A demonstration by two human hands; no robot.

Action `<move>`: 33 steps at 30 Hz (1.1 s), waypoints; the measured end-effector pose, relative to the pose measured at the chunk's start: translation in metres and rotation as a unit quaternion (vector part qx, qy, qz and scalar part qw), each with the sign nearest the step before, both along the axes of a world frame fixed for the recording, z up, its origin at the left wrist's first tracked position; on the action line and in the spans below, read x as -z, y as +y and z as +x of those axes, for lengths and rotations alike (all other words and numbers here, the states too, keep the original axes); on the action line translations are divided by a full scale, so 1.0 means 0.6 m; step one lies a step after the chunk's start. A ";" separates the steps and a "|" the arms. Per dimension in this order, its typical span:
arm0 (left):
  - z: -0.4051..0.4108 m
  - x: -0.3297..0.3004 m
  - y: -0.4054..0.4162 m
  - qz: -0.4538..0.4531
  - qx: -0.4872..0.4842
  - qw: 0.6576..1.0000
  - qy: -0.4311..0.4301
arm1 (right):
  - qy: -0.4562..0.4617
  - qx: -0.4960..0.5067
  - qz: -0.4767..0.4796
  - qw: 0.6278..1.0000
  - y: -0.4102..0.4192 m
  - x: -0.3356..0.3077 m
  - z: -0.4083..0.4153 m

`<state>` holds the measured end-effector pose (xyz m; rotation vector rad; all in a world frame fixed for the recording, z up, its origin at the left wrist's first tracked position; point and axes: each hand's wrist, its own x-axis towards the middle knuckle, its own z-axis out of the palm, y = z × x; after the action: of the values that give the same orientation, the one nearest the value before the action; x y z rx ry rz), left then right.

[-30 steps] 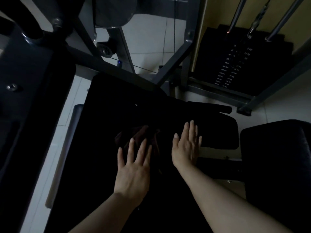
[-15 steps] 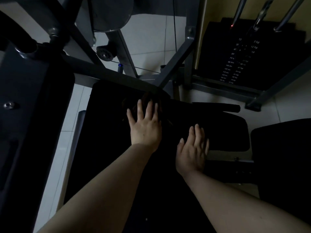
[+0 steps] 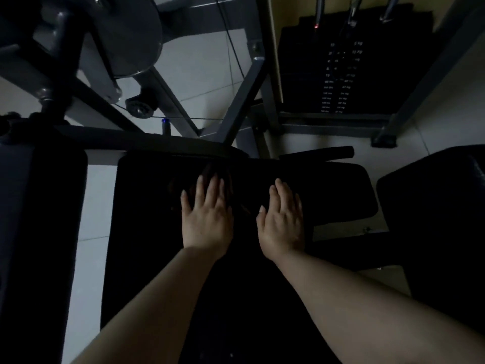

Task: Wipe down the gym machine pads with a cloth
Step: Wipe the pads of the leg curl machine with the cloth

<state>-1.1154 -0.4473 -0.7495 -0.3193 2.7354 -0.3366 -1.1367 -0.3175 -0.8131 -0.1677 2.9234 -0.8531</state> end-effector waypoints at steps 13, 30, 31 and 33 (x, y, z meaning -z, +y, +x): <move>0.119 -0.008 0.041 0.044 0.014 0.999 -0.009 | -0.006 -0.005 -0.003 1.000 0.006 0.007 0.003; 0.182 -0.002 0.078 0.045 -0.004 0.999 -0.010 | -0.004 -0.029 0.014 0.999 0.005 0.014 -0.001; 0.203 -0.005 0.082 0.045 0.011 0.999 -0.028 | -0.008 -0.031 0.018 0.999 0.005 0.013 -0.001; 0.196 -0.003 0.073 0.034 0.020 0.998 -0.045 | -0.011 -0.033 0.022 0.999 0.006 0.010 -0.001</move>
<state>-0.9977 -0.4034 -0.7476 -0.2255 2.6612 -0.2611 -1.1375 -0.3142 -0.8191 -0.2481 2.8956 -0.7762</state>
